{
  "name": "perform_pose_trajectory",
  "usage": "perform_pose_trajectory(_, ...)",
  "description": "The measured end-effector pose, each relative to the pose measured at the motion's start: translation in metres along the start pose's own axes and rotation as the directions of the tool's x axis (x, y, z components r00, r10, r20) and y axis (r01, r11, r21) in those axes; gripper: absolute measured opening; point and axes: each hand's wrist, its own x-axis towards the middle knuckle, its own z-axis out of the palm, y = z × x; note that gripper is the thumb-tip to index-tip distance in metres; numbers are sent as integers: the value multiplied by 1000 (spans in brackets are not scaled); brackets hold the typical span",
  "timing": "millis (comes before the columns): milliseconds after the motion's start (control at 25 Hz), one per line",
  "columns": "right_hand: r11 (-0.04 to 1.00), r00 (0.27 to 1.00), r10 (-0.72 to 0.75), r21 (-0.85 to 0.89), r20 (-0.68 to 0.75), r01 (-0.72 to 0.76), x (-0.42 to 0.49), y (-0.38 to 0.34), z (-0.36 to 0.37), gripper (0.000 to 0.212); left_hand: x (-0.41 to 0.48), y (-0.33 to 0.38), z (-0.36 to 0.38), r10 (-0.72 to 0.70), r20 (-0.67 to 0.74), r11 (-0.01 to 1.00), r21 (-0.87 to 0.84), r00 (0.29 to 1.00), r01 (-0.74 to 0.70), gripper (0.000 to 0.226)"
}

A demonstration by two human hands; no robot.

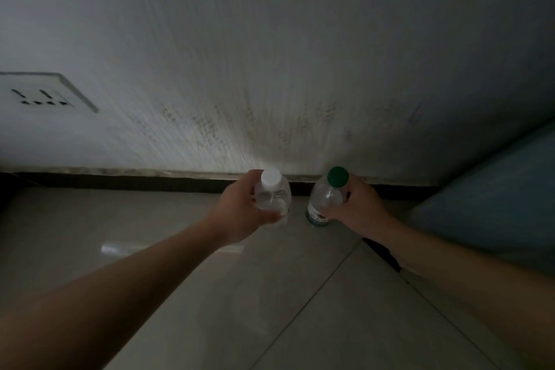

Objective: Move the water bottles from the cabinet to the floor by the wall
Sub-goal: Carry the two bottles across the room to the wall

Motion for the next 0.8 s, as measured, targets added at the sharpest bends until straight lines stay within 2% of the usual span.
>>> perform_pose_trajectory(200, 1000, 1000, 1, 26, 4, -1, 5, 13, 3, 55, 8, -20, 24, 8, -18, 1000, -6, 1000, -9, 72)
perform_pose_trajectory(360, 998, 999, -52, 39, 11, 52, 6, 18, 7, 53, 13, -25, 38, 12, -14, 999, -41, 1000, -12, 71)
perform_pose_trajectory(800, 994, 993, -111, 26, 44, 109, -1, 22, 5, 48, 23, -28, 37, 16, 13, 997, -77, 1000, -15, 73)
